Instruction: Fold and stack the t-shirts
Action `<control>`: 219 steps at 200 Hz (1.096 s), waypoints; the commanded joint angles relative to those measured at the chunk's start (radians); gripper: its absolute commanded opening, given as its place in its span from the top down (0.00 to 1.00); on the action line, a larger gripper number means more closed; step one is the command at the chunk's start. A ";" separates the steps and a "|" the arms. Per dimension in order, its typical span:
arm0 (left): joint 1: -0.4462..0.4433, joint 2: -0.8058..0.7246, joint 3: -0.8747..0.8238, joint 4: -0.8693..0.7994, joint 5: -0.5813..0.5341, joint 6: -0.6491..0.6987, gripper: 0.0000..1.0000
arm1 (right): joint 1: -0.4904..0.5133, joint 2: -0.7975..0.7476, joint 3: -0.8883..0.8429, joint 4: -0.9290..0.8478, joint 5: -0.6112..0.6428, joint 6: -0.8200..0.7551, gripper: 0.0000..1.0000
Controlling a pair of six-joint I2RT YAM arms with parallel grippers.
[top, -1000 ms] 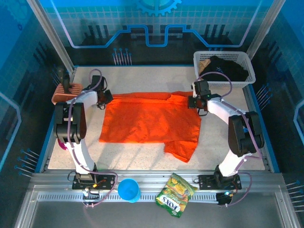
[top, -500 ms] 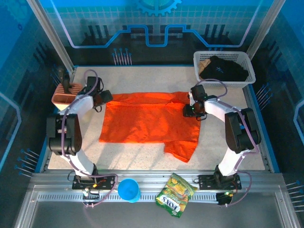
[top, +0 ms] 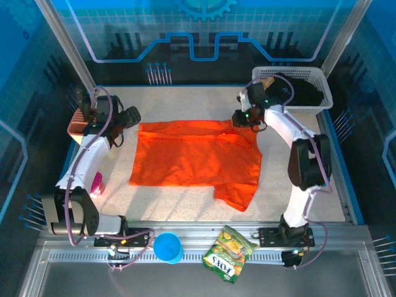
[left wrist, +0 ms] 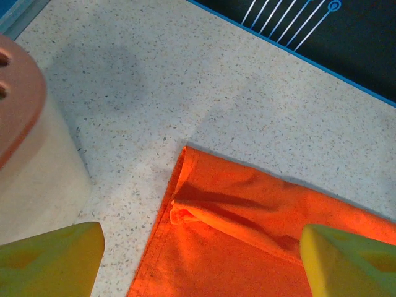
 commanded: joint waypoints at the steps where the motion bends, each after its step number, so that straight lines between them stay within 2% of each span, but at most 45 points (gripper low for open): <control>1: 0.007 -0.051 0.001 -0.030 -0.019 0.006 0.21 | 0.006 0.169 0.165 -0.129 -0.038 -0.025 0.96; 9: 0.007 -0.059 -0.001 -0.030 -0.019 0.006 0.22 | 0.006 0.221 0.229 -0.155 -0.050 -0.026 1.00; 26: 0.006 -0.068 -0.002 -0.033 -0.020 0.005 0.23 | 0.006 0.305 0.324 -0.195 -0.068 -0.024 1.00; 47: 0.007 -0.070 0.003 -0.039 -0.019 0.003 0.25 | 0.008 0.344 0.333 -0.197 -0.089 -0.015 1.00; 81: 0.007 -0.066 0.009 -0.039 -0.009 -0.003 0.27 | 0.015 0.324 0.230 -0.161 -0.138 -0.003 1.00; 128: 0.007 -0.090 0.016 -0.052 -0.012 -0.002 0.29 | 0.051 0.187 0.043 -0.082 -0.197 0.083 1.00; 150: 0.007 -0.106 0.019 -0.057 -0.016 0.004 0.29 | 0.075 0.136 -0.033 -0.034 -0.186 0.156 1.00; 194: 0.007 -0.123 0.024 -0.075 -0.019 0.012 0.29 | 0.111 0.058 -0.160 0.062 -0.085 0.275 1.00; 219: 0.007 -0.123 0.019 -0.083 -0.024 0.010 0.29 | 0.115 0.045 -0.214 0.107 -0.084 0.315 1.00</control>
